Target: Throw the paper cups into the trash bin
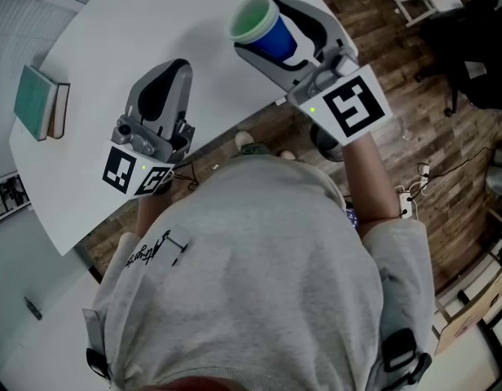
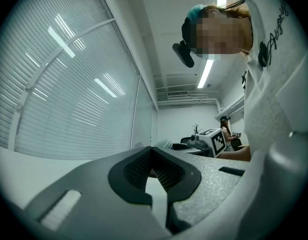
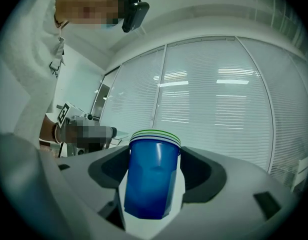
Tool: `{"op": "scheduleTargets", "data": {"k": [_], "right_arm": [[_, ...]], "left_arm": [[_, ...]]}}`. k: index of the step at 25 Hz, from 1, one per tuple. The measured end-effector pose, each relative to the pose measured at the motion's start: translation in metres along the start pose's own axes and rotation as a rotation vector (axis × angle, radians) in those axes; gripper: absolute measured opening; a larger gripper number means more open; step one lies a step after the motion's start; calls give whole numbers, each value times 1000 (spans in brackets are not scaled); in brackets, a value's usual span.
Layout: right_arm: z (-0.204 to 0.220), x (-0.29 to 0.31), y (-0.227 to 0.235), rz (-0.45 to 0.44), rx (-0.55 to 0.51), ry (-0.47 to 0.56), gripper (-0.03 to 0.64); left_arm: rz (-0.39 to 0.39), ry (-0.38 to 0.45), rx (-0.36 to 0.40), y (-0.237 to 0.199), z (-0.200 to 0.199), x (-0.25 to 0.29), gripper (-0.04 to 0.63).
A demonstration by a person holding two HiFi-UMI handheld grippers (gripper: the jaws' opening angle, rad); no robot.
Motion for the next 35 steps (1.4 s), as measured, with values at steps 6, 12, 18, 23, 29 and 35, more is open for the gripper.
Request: {"op": "scheduleTargets", "data": {"k": [6, 12, 18, 23, 29, 35], "right_arm": [[-3, -20, -1, 51, -11, 20, 296], [-10, -46, -5, 112, -38, 48, 295], [-10, -76, -10, 183, -47, 52, 296], [-5, -112, -9, 244, -45, 50, 296], [-6, -133, -15, 305, -49, 50, 296], [-3, -167, -16, 358, -54, 54, 296]], "left_arm": [[25, -2, -4, 10, 4, 7, -6], [76, 2, -7, 27, 7, 13, -6], [147, 2, -9, 48, 10, 25, -6], [198, -11, -11, 71, 15, 41, -6], [262, -9, -16, 85, 16, 48, -6], [324, -9, -19, 115, 20, 64, -6]]}}
Point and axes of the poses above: the fingertips, and each gripper's own axes: x forward along the fingers, y to its right, z out of its underside, the point moved 3 cm from there along -x, backward along the fingers, and after that the axes turned 12 degrees about -z, right-handed, at the moved point
